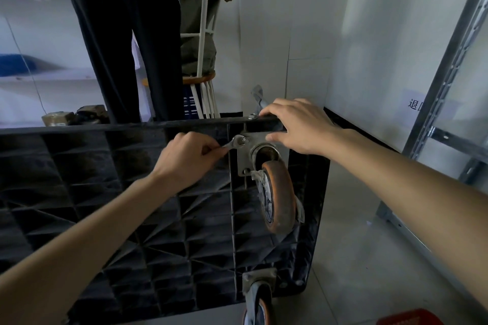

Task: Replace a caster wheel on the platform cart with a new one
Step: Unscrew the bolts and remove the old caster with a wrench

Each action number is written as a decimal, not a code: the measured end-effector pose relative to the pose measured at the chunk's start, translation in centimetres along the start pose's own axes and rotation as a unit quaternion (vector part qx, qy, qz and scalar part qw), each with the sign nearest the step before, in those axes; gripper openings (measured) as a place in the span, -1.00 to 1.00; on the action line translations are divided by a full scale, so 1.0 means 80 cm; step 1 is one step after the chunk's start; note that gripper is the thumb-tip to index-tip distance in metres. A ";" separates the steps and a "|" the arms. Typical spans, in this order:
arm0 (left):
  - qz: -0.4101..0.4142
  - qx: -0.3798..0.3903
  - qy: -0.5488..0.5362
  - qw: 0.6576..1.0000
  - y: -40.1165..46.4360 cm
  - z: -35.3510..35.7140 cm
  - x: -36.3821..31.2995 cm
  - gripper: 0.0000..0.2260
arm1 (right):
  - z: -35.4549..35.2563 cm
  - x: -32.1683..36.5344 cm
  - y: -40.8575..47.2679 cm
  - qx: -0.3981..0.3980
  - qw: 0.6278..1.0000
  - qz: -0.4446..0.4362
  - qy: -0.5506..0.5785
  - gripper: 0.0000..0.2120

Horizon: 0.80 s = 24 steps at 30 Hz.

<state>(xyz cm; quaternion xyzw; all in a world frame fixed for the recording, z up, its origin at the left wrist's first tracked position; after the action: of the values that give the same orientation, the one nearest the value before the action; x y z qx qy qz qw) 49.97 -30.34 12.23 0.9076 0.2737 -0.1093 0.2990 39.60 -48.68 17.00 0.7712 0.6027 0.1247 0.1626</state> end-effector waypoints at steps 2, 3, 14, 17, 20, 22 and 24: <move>0.003 -0.001 0.036 0.999 0.008 -0.009 -0.004 -0.81 | 0.000 0.000 0.000 0.001 1.000 -0.001 0.000 -0.49; 0.006 -0.002 0.052 0.999 0.012 -0.014 -0.006 -0.82 | 0.001 0.000 0.000 0.001 1.000 -0.001 0.000 -0.48; 0.022 0.013 0.055 0.998 0.015 -0.011 -0.010 -0.84 | 0.007 -0.004 0.005 -0.001 1.000 -0.001 0.005 -0.48; -0.003 -0.036 -0.018 0.999 0.003 0.005 -0.003 -0.83 | 0.006 -0.004 0.004 -0.002 1.000 0.002 0.006 -0.48; -0.024 -0.080 -0.031 0.996 -0.013 0.023 0.001 -0.73 | 0.006 -0.004 0.003 -0.004 1.000 0.001 0.003 -0.48; -0.044 -0.084 -0.098 0.991 -0.025 0.044 -0.005 -0.68 | 0.006 -0.003 0.003 -0.003 1.000 0.002 0.005 -0.48; -0.078 -0.086 -0.174 0.978 -0.034 0.068 -0.016 -0.66 | 0.005 -0.002 0.002 -0.005 1.000 0.003 0.004 -0.48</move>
<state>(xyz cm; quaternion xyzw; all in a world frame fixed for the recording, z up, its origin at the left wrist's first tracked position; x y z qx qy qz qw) 47.21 -32.38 7.04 0.8216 0.2957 -0.2645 0.4094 39.86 -48.95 16.68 0.7719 0.6002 0.1312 0.1635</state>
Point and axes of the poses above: each hand's wrist, its own y-axis towards the middle knuckle, its own z-axis out of the palm, x = y × z, the point moved 6 cm from there along y, towards the middle knuckle, and after that the axes turned 5 degrees about z, right-handed, at the moved point
